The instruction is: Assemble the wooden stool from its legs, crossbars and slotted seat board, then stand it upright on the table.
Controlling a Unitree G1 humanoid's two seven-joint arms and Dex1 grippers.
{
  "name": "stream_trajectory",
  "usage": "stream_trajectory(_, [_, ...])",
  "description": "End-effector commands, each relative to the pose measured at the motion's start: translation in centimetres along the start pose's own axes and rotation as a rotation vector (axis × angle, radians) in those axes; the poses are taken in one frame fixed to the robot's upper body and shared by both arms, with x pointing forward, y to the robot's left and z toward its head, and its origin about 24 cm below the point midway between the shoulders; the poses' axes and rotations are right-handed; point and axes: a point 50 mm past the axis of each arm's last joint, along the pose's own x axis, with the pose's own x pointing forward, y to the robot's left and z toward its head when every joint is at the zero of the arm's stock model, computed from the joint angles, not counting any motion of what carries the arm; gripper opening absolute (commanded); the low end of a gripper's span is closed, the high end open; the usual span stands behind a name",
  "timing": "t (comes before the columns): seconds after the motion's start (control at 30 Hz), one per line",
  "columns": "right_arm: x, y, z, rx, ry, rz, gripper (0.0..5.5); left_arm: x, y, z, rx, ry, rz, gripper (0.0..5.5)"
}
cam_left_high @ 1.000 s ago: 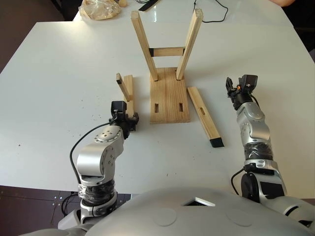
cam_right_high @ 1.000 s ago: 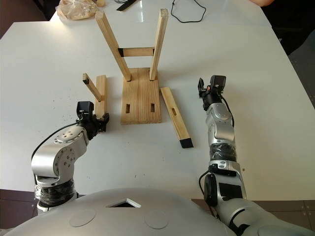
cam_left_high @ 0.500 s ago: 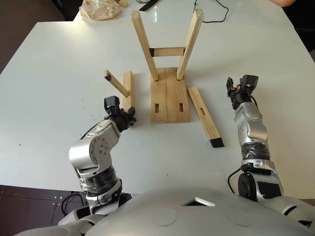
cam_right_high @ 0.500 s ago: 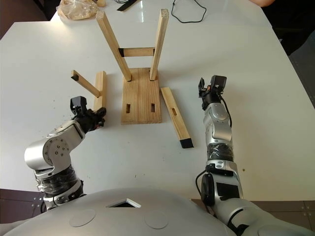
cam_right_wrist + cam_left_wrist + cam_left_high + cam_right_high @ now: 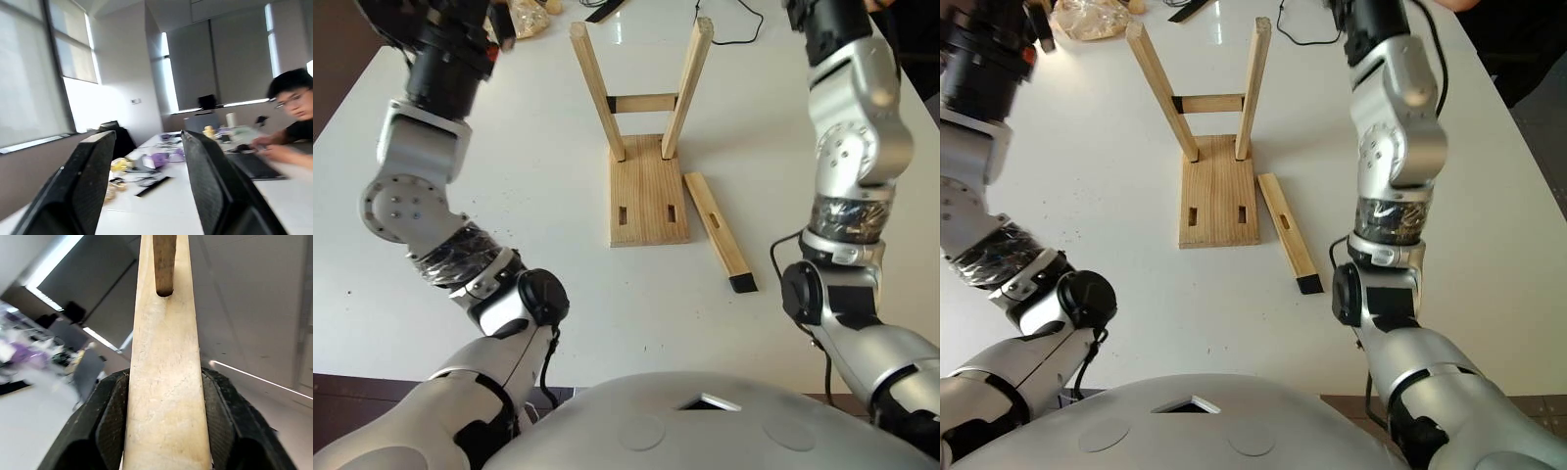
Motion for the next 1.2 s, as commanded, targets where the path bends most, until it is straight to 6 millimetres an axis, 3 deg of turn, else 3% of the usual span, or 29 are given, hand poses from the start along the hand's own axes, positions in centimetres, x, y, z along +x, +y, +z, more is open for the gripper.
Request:
stream_trajectory(0.03, [-1.5,3.0,0.2,0.339,0.099,0.424,2.46,-0.4,-4.1,-1.1,0.051,0.211,-0.438,2.0])
stream_trajectory(0.13, [-3.5,5.3,1.6,0.342,0.146,0.77,2.46,-1.1,-4.5,-2.2,0.088,0.345,-0.529,2.0])
stream_trajectory(0.27, [-4.5,5.1,2.9,0.39,0.174,0.955,2.76,-2.1,-5.1,-3.6,0.076,0.436,-0.618,2.0])
stream_trajectory(0.43, [-5.1,4.7,3.7,0.389,0.209,1.033,3.38,-2.6,-5.3,-4.5,0.097,0.483,-0.665,2.0])
stream_trajectory(0.77, [-6.5,5.3,3.5,0.357,0.29,1.165,3.38,-3.3,-4.1,-5.0,0.148,0.576,-0.683,2.0])
stream_trajectory(1.1, [-6.5,6.1,2.7,0.335,0.31,1.182,3.38,-4.0,-4.1,-6.0,0.174,0.65,-0.727,2.0])
stream_trajectory(1.2, [-6.5,6.2,2.5,0.33,0.316,1.183,2.92,-4.1,-4.1,-6.2,0.175,0.665,-0.73,2.0])
